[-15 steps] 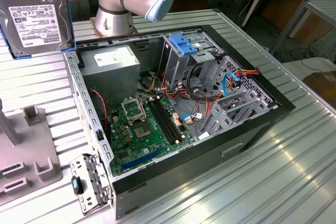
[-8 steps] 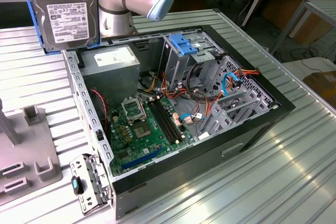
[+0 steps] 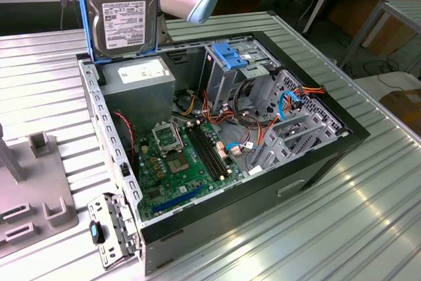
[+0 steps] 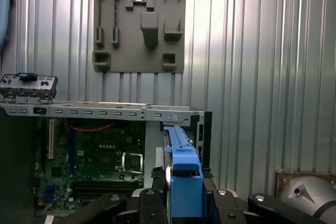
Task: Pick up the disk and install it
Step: 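Pick up the disk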
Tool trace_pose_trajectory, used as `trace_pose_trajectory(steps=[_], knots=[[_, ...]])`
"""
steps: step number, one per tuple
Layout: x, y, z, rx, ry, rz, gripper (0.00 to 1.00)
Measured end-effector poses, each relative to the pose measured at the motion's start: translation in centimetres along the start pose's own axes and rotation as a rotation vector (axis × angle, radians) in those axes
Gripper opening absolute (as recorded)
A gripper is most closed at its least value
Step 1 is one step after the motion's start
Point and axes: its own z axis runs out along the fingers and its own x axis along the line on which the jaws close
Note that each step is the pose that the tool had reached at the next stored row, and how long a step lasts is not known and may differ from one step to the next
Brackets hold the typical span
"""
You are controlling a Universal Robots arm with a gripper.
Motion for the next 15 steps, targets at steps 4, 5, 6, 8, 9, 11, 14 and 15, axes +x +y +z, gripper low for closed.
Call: trace_pose_trajectory(steps=[4, 5, 6, 8, 9, 11, 14, 15], knots=[[0.06, -1.58, -0.01, -0.0001, 0.0001, 0.000, 0.36], [0.06, -1.57, -0.01, 0.0000, 0.0000, 0.000, 0.36], [0.05, -1.58, 0.00, 0.0001, 0.0000, 0.000, 0.36], [0.08, -2.42, 0.00, 0.0001, 0.0000, 0.000, 0.36], [0.13, -3.78, -0.01, 0.0000, 0.0001, 0.000, 0.36], [0.15, -4.33, -0.01, 0.0001, 0.0000, 0.000, 0.36], [0.19, -5.31, -0.01, 0.0001, 0.0000, 0.000, 0.36], [0.20, -5.69, -0.01, 0.0000, 0.0000, 0.000, 0.36]])
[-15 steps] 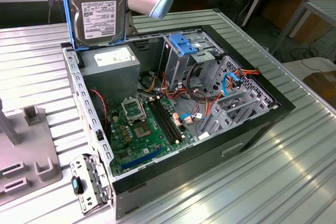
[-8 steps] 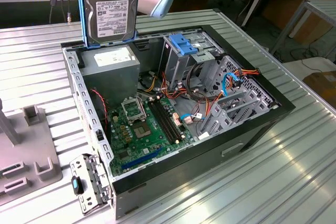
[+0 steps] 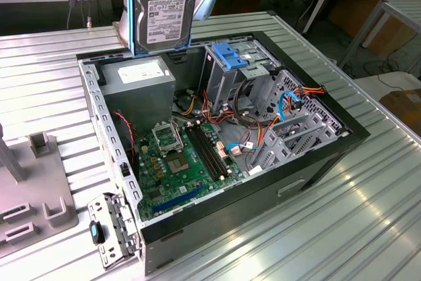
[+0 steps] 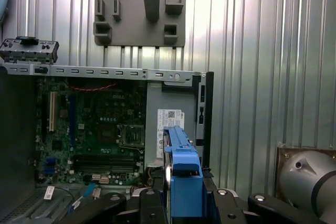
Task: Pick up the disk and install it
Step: 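Pick up the disk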
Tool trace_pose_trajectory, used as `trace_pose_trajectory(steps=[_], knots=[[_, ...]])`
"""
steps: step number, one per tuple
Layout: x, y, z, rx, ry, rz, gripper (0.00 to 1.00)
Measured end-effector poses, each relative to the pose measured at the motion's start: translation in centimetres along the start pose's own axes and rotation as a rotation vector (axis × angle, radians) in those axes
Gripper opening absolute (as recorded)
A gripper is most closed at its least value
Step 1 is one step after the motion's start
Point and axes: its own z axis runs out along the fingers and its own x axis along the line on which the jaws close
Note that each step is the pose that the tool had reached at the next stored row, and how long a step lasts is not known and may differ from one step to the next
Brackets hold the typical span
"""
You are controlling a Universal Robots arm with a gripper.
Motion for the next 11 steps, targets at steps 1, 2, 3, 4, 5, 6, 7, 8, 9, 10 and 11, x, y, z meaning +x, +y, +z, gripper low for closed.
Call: trace_pose_trajectory(steps=[1, 2, 3, 4, 5, 6, 7, 8, 9, 10, 11], knots=[[0.01, -0.22, 0.00, 0.0000, 0.0000, 0.000, 0.36], [0.01, -0.38, 0.00, 0.0000, 0.0000, 0.000, 0.36], [0.02, -0.52, 0.00, 0.0000, 0.0000, 0.000, 0.36], [0.02, -0.68, 0.00, 0.0000, 0.0000, 0.000, 0.36], [0.03, -0.81, 0.00, 0.0000, 0.0000, 0.000, 0.36], [0.03, -0.97, -0.01, -0.0001, 0.0001, 0.000, 0.36], [0.05, -1.22, 0.00, 0.0000, 0.0000, 0.000, 0.36], [0.05, -1.36, 0.00, 0.0000, 0.0000, 0.000, 0.36], [0.05, -1.47, 0.00, 0.0000, 0.0000, 0.000, 0.36], [0.05, -1.54, -0.01, 0.0000, 0.0000, 0.000, 0.36], [0.06, -1.63, -0.01, 0.0000, 0.0000, 0.000, 0.36]])
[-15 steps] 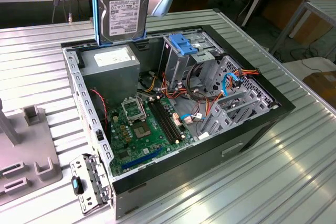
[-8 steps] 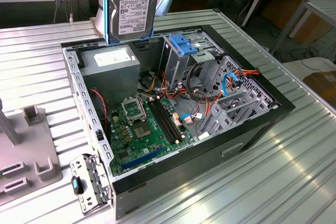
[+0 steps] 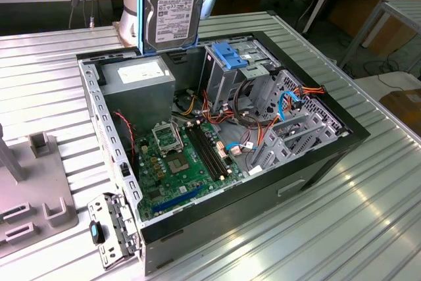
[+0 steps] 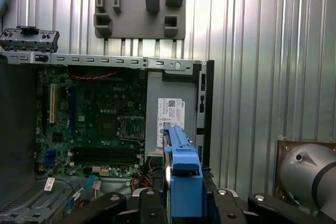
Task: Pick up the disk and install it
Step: 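Pick up the disk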
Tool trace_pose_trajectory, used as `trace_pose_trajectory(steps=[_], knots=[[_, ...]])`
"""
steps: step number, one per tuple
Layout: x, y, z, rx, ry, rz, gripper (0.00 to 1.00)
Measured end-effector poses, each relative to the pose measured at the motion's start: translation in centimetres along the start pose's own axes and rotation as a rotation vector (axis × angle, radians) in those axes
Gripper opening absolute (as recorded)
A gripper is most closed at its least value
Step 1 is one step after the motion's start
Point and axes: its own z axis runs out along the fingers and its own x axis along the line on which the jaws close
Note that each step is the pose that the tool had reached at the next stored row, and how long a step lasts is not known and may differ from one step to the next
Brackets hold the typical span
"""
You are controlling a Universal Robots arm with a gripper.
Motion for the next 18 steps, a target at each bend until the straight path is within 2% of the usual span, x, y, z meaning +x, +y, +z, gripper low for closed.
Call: trace_pose_trajectory(steps=[5, 7, 18], knots=[[0.02, -0.52, 0.00, 0.0000, -0.0001, 0.000, 0.36], [0.04, -0.95, 0.00, 0.0000, 0.0000, 0.000, 0.36], [0.07, -2.03, 0.02, 0.0000, -0.0001, 0.000, 0.36]])
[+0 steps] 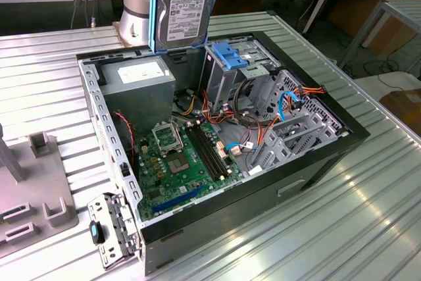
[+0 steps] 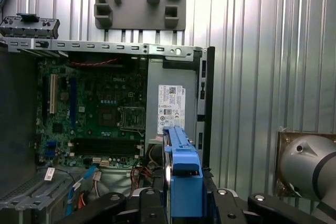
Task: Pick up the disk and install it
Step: 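Pick up the disk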
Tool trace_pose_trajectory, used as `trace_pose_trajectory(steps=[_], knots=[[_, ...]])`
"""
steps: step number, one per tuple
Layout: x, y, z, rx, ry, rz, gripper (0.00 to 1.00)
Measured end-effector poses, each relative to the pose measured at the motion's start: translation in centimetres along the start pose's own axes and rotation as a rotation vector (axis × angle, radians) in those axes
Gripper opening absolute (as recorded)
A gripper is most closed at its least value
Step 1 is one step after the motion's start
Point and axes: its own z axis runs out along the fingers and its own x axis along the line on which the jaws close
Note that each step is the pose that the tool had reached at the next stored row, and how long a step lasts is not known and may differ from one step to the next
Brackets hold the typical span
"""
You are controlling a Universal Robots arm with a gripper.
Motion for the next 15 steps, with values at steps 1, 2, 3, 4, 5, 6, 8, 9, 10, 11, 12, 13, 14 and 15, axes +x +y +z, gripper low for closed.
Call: trace_pose_trajectory(steps=[1, 2, 3, 4, 5, 6, 8, 9, 10, 11, 12, 13, 14, 15], knots=[[0.00, -0.13, 0.00, -0.0001, 0.0001, 0.000, 0.36], [0.00, -0.25, 0.00, 0.0000, 0.0001, 0.000, 0.36], [0.01, -0.42, 0.01, 0.0000, 0.0000, 0.000, 0.36], [0.02, -0.75, 0.01, 0.0000, 0.0000, 0.000, 0.36], [0.04, -1.09, 0.00, -0.0001, 0.0002, 0.000, 0.36], [0.04, -1.10, 0.01, 0.0000, 0.0001, 0.000, 0.36], [0.17, -1.13, 0.00, 0.0000, 0.0001, 0.000, 0.36], [0.67, -1.10, -0.01, 0.0000, -0.0004, 0.000, 0.36], [1.01, -1.09, -0.03, -0.0001, -0.0006, 0.000, 0.36], [1.26, -1.08, -0.03, 0.0000, -0.0009, 0.000, 0.36], [1.43, -1.08, -0.04, 0.0000, -0.0010, 0.000, 0.36], [1.81, -1.06, -0.05, 0.0000, -0.0011, 0.000, 0.36], [1.93, -1.06, -0.05, 0.0000, -0.0010, 0.000, 0.36], [2.13, -1.05, -0.06, 0.0000, -0.0009, 0.000, 0.36]])
